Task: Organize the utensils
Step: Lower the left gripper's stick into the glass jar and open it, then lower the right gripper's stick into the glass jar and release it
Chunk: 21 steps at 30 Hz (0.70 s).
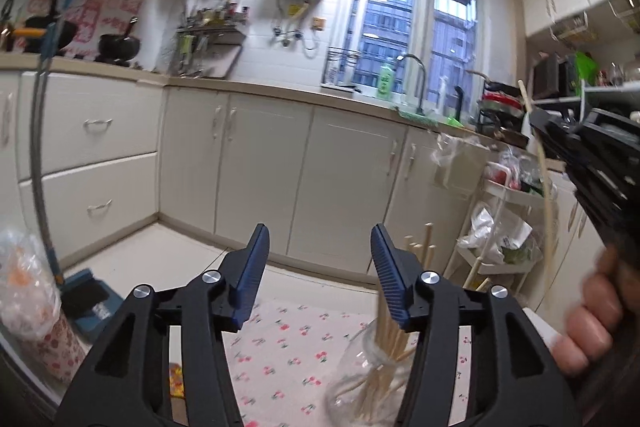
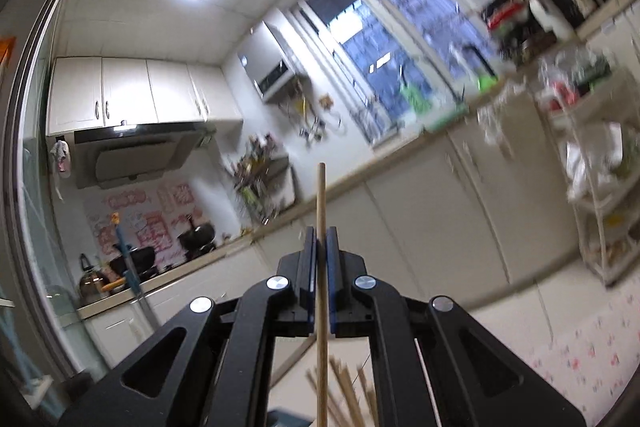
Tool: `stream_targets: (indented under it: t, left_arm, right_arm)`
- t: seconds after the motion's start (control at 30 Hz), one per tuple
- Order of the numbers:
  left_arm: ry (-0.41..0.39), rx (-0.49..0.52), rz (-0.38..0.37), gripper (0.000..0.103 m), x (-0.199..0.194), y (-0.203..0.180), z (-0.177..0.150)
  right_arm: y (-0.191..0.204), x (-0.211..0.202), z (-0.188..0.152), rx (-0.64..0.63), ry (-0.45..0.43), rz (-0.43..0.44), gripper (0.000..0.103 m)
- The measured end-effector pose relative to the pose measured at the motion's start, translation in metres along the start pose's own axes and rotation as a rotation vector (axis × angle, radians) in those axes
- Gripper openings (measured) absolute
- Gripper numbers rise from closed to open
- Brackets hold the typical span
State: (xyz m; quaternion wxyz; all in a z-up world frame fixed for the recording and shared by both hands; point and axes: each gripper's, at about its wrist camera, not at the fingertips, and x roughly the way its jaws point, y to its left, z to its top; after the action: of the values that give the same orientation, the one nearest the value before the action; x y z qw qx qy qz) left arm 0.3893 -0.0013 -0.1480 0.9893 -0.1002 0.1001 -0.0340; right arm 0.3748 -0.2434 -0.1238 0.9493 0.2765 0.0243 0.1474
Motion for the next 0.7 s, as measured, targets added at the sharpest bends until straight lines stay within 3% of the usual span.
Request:
stream_targets:
  t: [0.27,0.7]
  left_arm:
    - [0.067,-0.079,0.036,0.054,-0.006,0.036,-0.025]
    - [0.105,-0.091,0.025,0.058,-0.004,0.037,-0.033]
  right_arm:
    - [0.007,0.038,-0.042,-0.083,0.042,-0.062,0.005]
    - [0.012,0.029,-0.09,-0.244,0.101,-0.125,0.006]
